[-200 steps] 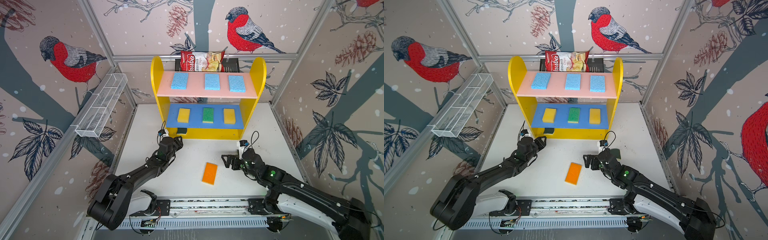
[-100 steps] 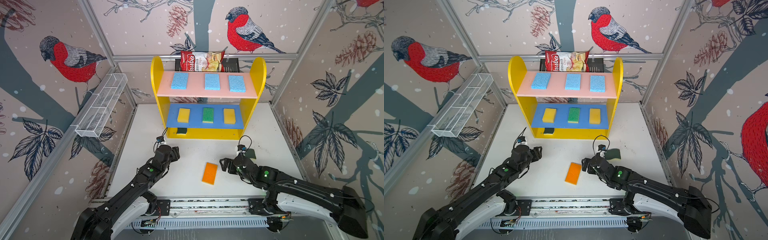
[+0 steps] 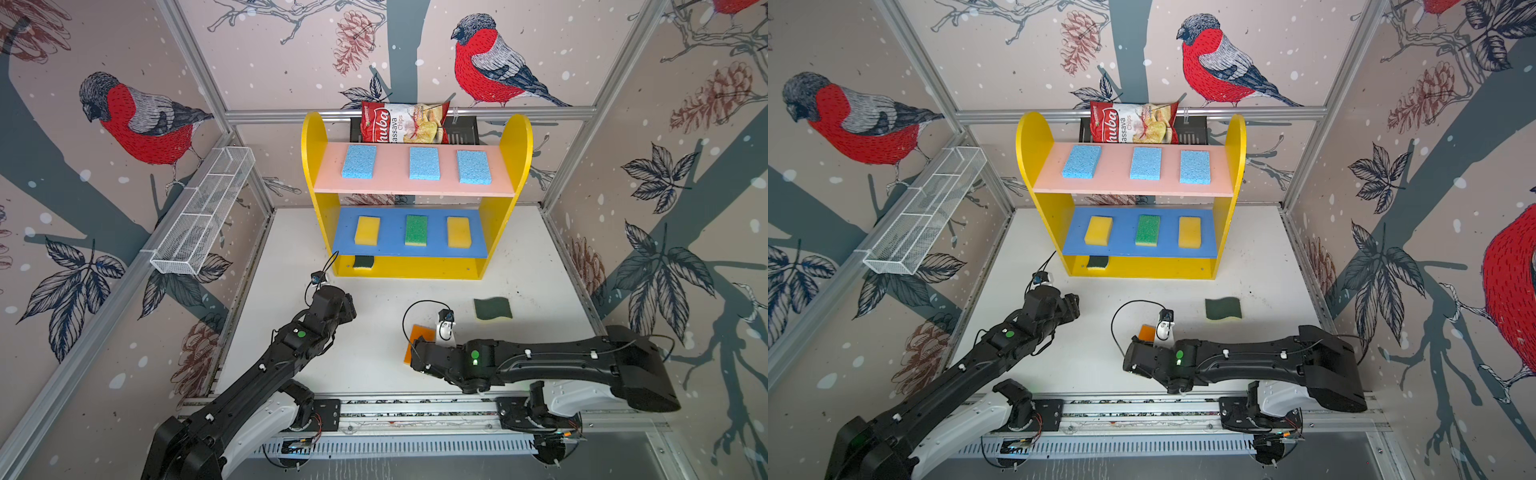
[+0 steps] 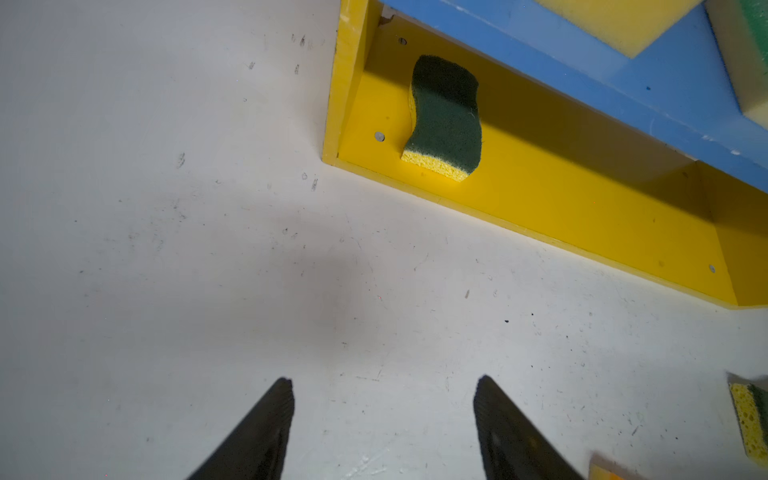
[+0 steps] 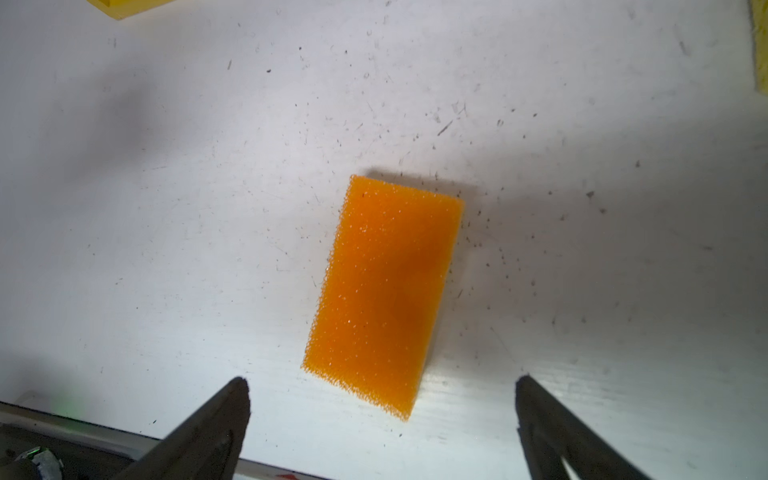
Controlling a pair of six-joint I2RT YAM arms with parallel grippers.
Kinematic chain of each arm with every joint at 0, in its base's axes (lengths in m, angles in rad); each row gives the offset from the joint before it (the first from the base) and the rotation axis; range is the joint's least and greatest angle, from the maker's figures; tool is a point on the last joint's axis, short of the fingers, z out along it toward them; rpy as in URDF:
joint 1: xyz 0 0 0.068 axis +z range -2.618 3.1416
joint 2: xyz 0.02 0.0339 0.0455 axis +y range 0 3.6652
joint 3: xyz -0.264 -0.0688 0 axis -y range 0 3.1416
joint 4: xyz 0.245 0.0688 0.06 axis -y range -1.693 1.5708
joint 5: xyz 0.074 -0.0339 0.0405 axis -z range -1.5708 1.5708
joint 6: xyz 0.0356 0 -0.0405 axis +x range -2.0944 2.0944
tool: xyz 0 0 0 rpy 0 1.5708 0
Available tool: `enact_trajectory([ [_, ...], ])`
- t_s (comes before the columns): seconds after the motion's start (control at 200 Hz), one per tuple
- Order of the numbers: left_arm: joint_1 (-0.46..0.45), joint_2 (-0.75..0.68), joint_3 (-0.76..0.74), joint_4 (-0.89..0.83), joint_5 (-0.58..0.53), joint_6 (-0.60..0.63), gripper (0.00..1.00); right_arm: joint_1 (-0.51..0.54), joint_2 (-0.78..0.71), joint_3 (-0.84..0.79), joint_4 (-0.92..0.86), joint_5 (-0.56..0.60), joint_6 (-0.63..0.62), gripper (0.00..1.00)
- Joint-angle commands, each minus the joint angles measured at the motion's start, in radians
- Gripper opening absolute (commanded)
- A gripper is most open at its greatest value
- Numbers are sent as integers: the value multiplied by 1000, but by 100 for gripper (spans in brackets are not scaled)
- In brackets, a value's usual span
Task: Place and organize the cleaning sponges onto the shelf
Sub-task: 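Draw the left gripper back while the right gripper moves over the orange sponge, then lower the right gripper and grasp the orange sponge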
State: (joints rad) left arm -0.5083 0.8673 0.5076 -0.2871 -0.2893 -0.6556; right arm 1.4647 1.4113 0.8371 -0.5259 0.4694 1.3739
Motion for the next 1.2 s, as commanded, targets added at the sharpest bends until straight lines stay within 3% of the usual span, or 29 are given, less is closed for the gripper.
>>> enact_trajectory([
  [0.0,0,-13,18,-23,-12,13,70,20,74,50,-71,12,89,100],
  [0.26,0,-69,-8,-16,32,45,72,42,266,191,-171,-4,132,99],
  [0.49,-1,-118,-29,-8,43,38,72,27,403,311,-244,-9,88,100],
  [0.891,2,-159,-41,3,29,35,73,-27,428,280,-218,-59,34,100],
  [1.196,3,-163,-44,4,28,32,73,-18,372,187,-238,-64,69,100],
])
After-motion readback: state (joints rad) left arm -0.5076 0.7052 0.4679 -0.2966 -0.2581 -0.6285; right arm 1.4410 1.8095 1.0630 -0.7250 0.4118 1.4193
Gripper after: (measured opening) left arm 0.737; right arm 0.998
